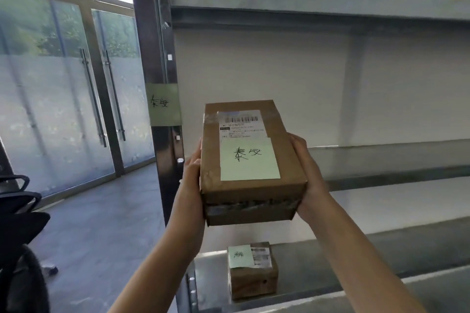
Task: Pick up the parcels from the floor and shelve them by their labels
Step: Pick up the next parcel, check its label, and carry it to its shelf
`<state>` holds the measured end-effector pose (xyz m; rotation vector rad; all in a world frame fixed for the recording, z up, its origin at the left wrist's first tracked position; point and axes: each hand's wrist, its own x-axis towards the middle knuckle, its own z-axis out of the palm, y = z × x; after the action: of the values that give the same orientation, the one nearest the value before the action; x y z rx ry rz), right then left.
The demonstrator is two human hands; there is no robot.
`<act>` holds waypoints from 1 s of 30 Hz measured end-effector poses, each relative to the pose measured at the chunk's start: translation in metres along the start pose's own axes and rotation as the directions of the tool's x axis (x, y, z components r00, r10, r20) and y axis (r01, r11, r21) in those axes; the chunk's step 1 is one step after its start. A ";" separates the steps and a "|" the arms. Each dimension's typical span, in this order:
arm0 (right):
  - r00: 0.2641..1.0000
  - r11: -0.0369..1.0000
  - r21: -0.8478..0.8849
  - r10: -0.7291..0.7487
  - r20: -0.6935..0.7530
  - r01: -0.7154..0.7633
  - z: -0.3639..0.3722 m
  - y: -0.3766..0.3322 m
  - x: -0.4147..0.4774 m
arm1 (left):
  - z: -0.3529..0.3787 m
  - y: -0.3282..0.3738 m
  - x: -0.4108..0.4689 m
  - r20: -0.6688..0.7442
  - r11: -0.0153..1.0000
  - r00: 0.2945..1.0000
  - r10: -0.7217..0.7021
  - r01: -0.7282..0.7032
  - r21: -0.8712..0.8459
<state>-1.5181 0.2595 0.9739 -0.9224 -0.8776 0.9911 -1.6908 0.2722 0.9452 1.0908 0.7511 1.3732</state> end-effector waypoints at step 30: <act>0.944 0.941 -0.098 0.328 0.022 -0.325 -0.028 0.047 0.156 | 0.043 -0.023 0.117 -0.314 0.956 0.904 -0.289 0.290 -0.044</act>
<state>-1.4591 0.4124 0.9485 -1.1575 -0.8233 1.2640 -1.6301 0.3824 0.9598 0.7284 1.1052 1.3019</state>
